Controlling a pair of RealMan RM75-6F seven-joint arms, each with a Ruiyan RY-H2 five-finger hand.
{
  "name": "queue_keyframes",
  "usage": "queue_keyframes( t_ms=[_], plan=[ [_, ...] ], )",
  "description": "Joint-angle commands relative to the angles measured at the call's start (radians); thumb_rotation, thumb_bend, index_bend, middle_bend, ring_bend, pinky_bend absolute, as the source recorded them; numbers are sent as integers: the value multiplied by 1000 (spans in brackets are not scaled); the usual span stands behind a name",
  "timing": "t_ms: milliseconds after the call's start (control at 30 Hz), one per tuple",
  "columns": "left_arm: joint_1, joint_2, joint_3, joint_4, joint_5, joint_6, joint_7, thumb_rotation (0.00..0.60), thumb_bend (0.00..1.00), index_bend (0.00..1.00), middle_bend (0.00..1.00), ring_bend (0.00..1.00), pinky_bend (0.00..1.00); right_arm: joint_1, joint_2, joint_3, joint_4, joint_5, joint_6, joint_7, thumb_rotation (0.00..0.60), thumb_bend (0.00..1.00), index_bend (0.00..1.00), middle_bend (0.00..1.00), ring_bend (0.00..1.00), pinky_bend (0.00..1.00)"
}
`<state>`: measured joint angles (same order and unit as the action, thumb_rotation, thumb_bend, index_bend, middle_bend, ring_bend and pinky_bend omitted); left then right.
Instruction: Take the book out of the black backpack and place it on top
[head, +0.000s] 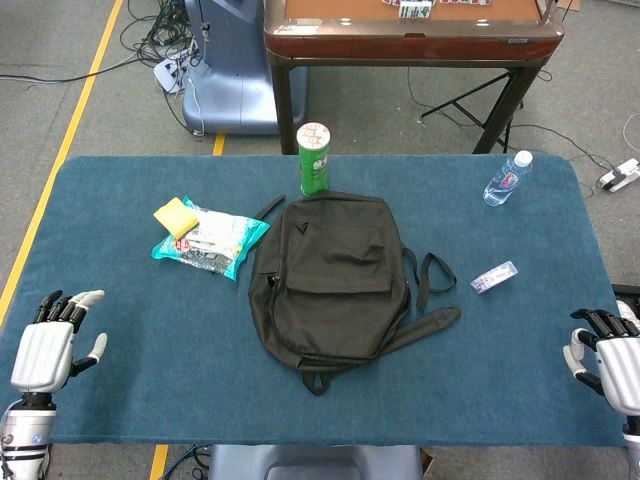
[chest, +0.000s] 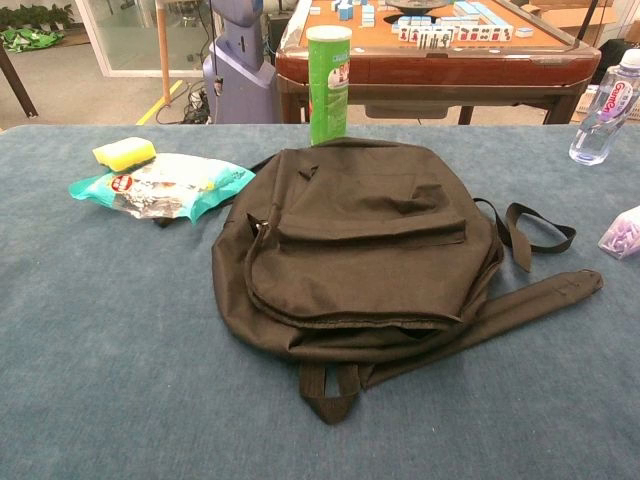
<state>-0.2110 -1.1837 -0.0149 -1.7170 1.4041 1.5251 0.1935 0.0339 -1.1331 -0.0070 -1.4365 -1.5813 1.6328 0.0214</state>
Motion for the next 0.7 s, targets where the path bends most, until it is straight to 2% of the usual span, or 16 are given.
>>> queue_keyframes(
  t_ms=[33, 267, 500, 700],
  plan=[
    [5, 5, -3, -5, 2, -5, -10, 600, 401, 254, 239, 217, 88, -4, 0, 4, -3, -3, 4, -2, 600, 331, 402, 329, 261, 347],
    [-2, 18, -13, -1, 32, -31, -45, 600, 401, 257, 239, 217, 88, -11, 4, 23, -8, -5, 23, -10, 600, 331, 396, 325, 257, 336],
    [-96, 35, -35, 23, 74, -186, -193, 600, 401, 266, 240, 217, 88, -9, 17, 52, -26, 5, 31, -30, 600, 332, 382, 319, 256, 336],
    [-205, 5, -52, 45, 138, -310, -191, 600, 401, 257, 239, 217, 88, -4, 29, 66, -50, 14, 21, -54, 600, 331, 363, 305, 252, 336]
  ],
)
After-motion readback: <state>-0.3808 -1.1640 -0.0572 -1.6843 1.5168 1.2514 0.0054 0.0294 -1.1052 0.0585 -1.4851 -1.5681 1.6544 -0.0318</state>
